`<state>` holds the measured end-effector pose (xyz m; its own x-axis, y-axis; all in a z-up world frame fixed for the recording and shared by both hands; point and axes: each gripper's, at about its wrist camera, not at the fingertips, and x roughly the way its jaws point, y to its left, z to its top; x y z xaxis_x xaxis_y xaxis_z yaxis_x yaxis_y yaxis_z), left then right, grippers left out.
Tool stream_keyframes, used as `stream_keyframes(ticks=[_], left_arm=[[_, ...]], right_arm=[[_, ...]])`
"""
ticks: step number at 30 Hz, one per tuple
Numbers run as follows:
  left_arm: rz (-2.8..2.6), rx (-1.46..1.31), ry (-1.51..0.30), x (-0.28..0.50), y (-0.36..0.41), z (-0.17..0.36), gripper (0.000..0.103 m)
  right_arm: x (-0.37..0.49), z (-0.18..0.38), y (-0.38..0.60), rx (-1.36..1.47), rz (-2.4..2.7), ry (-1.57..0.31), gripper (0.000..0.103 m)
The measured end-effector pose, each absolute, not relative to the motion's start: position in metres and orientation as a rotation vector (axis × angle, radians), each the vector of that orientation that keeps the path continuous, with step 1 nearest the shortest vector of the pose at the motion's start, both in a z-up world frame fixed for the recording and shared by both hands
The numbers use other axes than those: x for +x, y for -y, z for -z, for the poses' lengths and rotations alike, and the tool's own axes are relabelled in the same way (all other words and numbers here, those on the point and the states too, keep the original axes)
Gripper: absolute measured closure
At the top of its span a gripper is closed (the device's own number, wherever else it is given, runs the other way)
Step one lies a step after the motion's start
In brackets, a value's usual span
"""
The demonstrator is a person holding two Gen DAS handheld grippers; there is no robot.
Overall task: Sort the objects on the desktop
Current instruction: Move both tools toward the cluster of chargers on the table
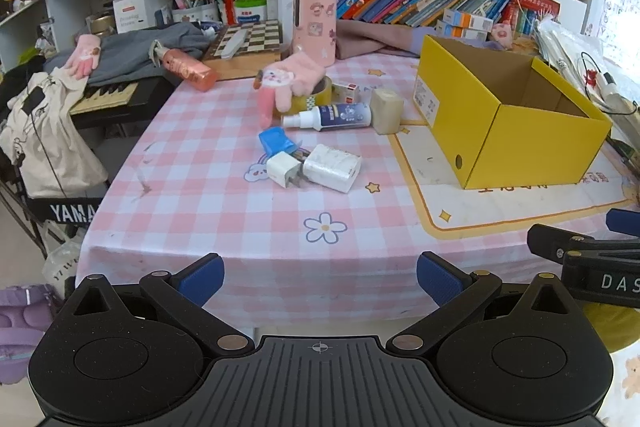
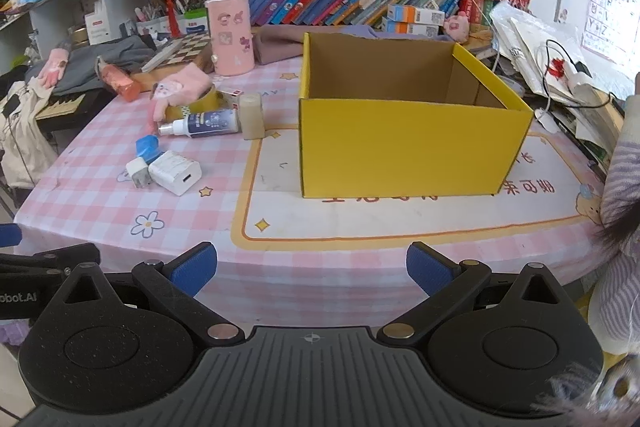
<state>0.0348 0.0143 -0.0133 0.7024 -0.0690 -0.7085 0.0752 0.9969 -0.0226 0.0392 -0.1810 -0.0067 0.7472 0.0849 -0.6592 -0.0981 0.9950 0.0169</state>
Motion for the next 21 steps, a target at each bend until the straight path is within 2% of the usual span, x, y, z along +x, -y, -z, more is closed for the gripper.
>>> stream_keyframes(ticks=[21], left_arm=[[0.118, 0.055, -0.806, 0.033, -0.007, 0.017, 0.000]], right_arm=[[0.046, 0.018, 0.172, -0.034, -0.131, -0.761, 0.001]])
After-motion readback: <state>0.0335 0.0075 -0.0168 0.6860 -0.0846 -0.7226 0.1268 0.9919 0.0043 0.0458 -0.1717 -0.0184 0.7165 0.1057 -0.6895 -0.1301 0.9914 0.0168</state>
